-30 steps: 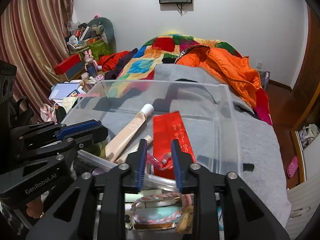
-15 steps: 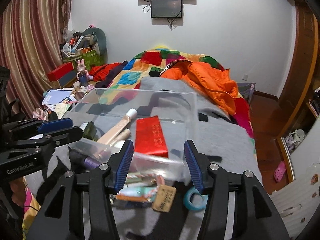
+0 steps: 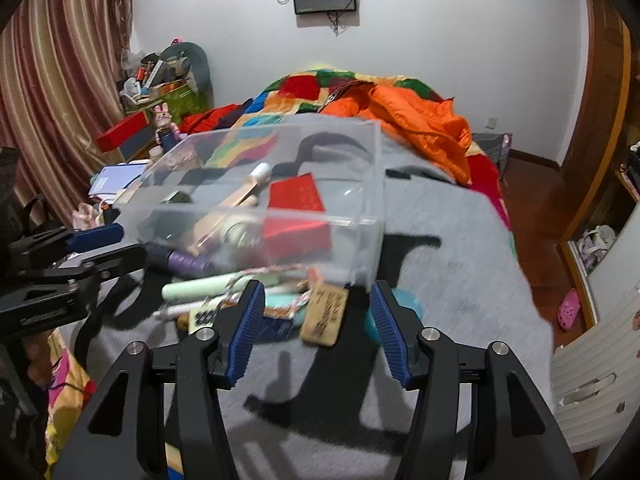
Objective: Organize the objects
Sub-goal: 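Grasp the purple spray bottle with the left gripper while the right gripper reaches the blue card pack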
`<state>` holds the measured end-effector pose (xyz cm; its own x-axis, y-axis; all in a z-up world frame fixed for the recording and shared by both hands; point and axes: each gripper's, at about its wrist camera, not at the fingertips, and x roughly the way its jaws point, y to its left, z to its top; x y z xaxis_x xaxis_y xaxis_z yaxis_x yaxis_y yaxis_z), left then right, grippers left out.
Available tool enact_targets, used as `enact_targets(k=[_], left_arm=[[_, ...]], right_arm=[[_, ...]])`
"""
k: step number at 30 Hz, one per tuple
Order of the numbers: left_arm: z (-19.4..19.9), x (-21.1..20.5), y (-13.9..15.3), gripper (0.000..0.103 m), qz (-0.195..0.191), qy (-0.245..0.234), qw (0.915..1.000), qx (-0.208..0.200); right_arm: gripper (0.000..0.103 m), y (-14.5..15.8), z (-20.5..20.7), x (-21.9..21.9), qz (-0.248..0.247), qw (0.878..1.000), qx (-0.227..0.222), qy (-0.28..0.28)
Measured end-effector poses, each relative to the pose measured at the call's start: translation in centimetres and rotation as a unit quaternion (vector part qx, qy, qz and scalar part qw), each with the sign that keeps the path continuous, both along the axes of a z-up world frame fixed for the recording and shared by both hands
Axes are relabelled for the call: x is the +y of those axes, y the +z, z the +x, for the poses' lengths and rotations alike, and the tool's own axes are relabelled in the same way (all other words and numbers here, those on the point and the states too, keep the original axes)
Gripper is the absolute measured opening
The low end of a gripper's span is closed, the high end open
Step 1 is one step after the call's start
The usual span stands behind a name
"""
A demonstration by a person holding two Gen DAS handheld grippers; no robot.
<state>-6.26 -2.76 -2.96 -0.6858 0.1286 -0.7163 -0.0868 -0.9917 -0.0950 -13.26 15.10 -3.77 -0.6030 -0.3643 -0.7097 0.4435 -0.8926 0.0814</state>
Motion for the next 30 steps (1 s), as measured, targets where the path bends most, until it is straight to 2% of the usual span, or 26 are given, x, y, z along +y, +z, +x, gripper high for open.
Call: enact_targets(k=[3,6,9,14,19,23,26,30], left_arm=[[-0.2,-1.2,-0.7,0.060,0.008,0.010,0.9999,-0.007],[-1.2,-2.1,-1.3,0.060,0.034,0.010,0.9991,-0.023],[-1.9,-1.9,-1.8,0.060,0.057,0.000,0.9978,-0.035],[-2.2,-0.6,-3.0,0.060,0.064,-0.009,0.9967,-0.048],[-0.8,0.6,-2.7,0.060,0.063,-0.027,0.9967,-0.044],[0.9,1.3,-2.1,0.060,0.085,-0.063,0.9934,-0.046],[2.1,1.7,-1.7,0.060,0.071,-0.073,0.9938,-0.045],[1.8,1.2,-0.8,0.060,0.042,-0.054,0.9974,-0.024]], right_arm=[[0.056,-0.4,0.5,-0.6,-0.002,1.000,-0.005,0.013],[0.057,-0.6,0.7,-1.6,0.000,1.000,-0.007,0.022],[0.060,-0.8,0.8,-2.3,0.000,1.000,-0.009,0.026],[0.066,-1.5,0.9,-3.0,0.014,1.000,-0.007,0.024],[0.066,-2.1,0.6,-2.5,0.017,1.000,-0.014,0.015],[0.066,-2.6,0.1,-2.0,0.010,1.000,-0.027,0.006],[0.066,-2.7,0.0,-1.8,0.000,0.999,-0.036,0.010],[0.066,-2.6,0.3,-2.2,-0.003,0.999,-0.031,0.017]])
